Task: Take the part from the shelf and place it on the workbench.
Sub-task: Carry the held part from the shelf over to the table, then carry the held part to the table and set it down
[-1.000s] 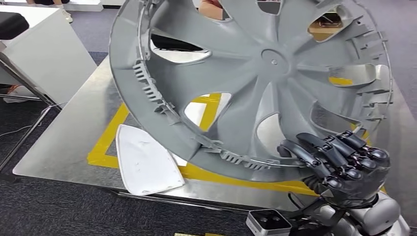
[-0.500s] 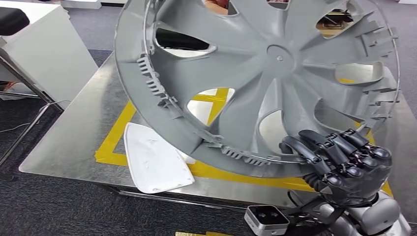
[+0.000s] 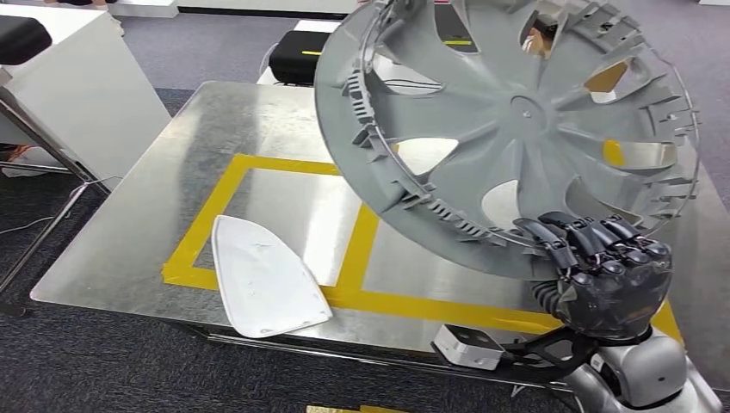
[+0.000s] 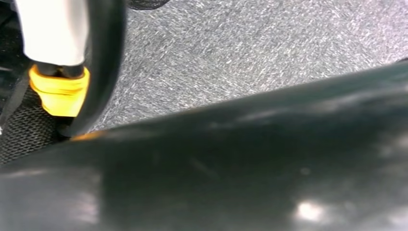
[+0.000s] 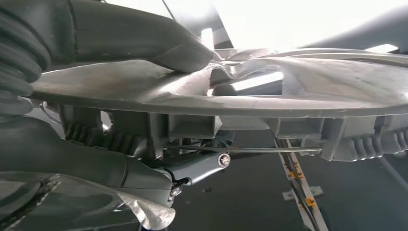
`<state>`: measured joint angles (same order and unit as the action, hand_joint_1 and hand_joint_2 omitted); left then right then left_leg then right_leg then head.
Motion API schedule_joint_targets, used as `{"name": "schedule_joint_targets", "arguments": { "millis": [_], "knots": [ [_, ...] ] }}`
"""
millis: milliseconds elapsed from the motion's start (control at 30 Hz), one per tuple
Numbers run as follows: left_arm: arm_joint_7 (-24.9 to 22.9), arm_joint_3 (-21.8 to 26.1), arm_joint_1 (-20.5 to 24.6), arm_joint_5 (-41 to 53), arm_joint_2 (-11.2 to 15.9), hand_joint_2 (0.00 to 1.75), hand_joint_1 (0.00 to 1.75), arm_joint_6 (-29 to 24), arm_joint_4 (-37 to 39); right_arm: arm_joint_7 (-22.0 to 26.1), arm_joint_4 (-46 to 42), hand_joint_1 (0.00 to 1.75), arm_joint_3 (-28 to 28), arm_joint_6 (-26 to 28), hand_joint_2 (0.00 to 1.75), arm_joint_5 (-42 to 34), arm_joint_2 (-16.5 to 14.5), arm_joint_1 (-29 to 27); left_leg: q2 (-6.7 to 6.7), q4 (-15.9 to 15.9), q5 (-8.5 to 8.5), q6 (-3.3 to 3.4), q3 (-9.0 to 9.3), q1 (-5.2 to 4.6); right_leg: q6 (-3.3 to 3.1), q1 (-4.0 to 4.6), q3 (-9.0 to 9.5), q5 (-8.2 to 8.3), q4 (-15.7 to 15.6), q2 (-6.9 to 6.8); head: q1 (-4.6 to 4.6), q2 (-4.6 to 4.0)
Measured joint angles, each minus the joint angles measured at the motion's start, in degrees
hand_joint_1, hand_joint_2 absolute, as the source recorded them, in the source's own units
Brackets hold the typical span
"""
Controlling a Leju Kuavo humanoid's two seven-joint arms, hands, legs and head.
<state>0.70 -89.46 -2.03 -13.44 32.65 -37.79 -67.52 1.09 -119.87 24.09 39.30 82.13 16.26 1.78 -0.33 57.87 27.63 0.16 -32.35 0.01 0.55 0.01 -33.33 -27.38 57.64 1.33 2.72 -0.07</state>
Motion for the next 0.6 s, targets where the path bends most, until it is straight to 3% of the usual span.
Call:
{"name": "schedule_joint_targets", "arguments": {
  "millis": [267, 600],
  "knots": [
    [-0.3, 0.0, -0.1, -0.2, 0.1, 0.00, 0.00, -0.4, -0.5, -2.2, 0.8, 1.75, 0.0, -2.7, 1.75, 0.1, 0.7, 0.0, 0.00, 0.0, -0.01, -0.01, -0.01, 0.04, 0.00, 0.03, 0.00, 0.00, 0.0, 0.00, -0.01, 0.00],
    [-2.4, 0.0, -0.8, -1.4, 0.8, 0.00, 0.00, -2.2, -2.7, -10.8, 0.8, 1.75, 0.9, -22.1, 1.75, -2.9, 2.8, 0.6, 0.00, 0.0, -0.04, 0.02, -0.05, 0.05, 0.01, 0.00, 0.00, 0.01, 0.0, -0.02, 0.01, 0.00]
  ]
}}
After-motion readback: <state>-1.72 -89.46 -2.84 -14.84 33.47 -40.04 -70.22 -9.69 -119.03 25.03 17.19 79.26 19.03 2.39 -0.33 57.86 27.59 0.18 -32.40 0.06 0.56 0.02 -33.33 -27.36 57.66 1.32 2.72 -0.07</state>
